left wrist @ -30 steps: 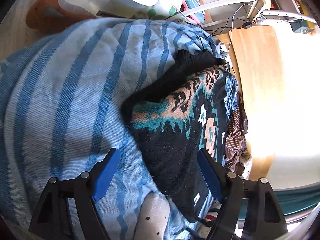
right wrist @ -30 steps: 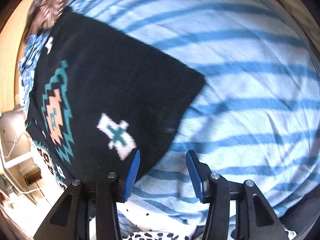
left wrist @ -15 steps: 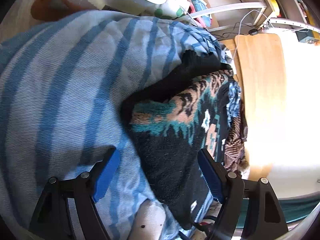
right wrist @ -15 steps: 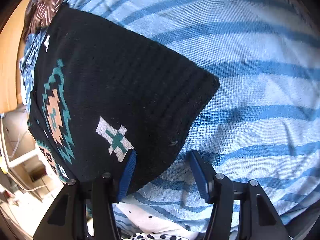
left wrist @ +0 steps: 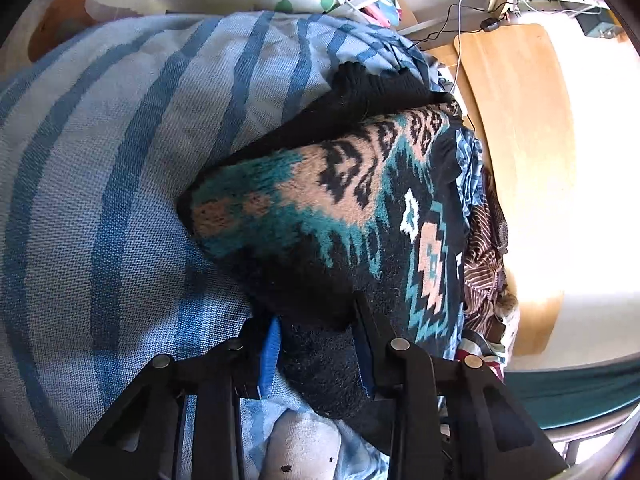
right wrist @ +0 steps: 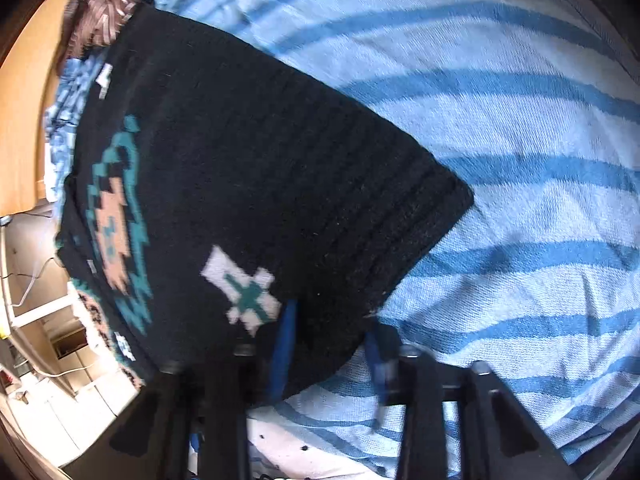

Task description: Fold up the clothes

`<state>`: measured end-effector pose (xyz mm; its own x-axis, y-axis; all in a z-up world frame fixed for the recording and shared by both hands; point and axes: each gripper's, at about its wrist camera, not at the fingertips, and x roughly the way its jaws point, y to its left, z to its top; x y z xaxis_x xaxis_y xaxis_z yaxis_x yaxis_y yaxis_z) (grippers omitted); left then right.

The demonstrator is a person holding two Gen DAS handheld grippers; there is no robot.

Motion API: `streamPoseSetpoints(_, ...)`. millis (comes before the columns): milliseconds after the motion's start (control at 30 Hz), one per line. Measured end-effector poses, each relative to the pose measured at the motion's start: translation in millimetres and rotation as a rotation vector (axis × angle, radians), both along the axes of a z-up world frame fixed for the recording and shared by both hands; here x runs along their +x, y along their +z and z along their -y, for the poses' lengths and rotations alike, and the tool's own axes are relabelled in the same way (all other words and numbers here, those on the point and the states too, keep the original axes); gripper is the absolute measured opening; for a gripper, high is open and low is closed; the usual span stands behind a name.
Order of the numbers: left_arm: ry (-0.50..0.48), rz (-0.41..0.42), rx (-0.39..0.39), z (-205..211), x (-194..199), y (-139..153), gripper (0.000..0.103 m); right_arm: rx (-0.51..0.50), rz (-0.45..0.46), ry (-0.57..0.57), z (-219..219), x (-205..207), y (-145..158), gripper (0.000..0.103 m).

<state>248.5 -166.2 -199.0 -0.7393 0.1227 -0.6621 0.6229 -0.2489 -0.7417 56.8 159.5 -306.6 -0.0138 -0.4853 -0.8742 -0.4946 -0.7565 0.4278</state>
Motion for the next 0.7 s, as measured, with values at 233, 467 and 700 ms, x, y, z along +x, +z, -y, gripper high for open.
streamPoseSetpoints(233, -0.047, -0.059, -0.102, 0, -18, 37, 0.024, -0.048, -0.056, -0.002, 5, -21, 18, 0.021)
streamPoseSetpoints(467, -0.080, -0.078, -0.103, 27, -67, 54, 0.023, -0.096, -0.123, -0.028, -5, -49, 45, 0.021)
streamPoseSetpoints(700, -0.112, -0.057, -0.111, 53, -130, 57, 0.023, -0.100, -0.177, -0.052, -11, -96, 57, 0.021)
